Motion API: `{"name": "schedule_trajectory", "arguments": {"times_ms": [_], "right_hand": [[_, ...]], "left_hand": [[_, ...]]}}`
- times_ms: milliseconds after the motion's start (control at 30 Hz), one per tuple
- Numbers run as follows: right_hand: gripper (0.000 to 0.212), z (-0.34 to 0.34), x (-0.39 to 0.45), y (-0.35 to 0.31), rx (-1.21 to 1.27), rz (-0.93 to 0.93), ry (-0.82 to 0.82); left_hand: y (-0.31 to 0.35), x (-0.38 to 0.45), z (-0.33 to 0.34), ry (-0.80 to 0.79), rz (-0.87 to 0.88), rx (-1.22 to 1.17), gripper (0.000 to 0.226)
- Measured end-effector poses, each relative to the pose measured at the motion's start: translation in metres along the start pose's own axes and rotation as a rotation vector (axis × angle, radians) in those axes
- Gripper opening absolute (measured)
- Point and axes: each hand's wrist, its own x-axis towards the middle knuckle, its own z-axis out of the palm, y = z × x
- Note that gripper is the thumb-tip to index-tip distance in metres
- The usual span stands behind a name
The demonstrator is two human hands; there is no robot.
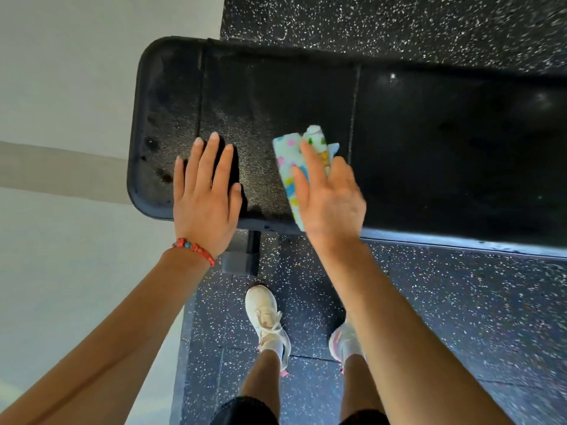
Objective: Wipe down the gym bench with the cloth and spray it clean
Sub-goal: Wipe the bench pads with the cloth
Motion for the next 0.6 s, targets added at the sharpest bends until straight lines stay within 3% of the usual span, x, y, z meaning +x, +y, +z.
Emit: {"name": "schedule_trajectory", "arguments": {"times_ms": [300, 433, 500, 600], "right_hand": [[0.039, -0.051, -0.007, 0.130, -0.037, 0.356, 0.043], [0.039, -0.047, -0.005, 0.119, -0.001, 0.492, 0.114], [0.039, -0.035, -0.003, 0.090, 0.075, 0.461, 0.124], [0.035, -0.023, 0.000, 0.052, 0.110, 0.249, 0.029]], "left_hand": [[0.084, 0.018, 0.018, -0.061, 0.081, -0.035, 0.053], [0.101, 0.019, 0.029, -0.096, 0.049, 0.013, 0.055], [0.101, 0.019, 0.031, -0.083, 0.045, 0.031, 0.055], [0.100, 0.019, 0.032, -0.077, 0.047, 0.045, 0.055]]}}
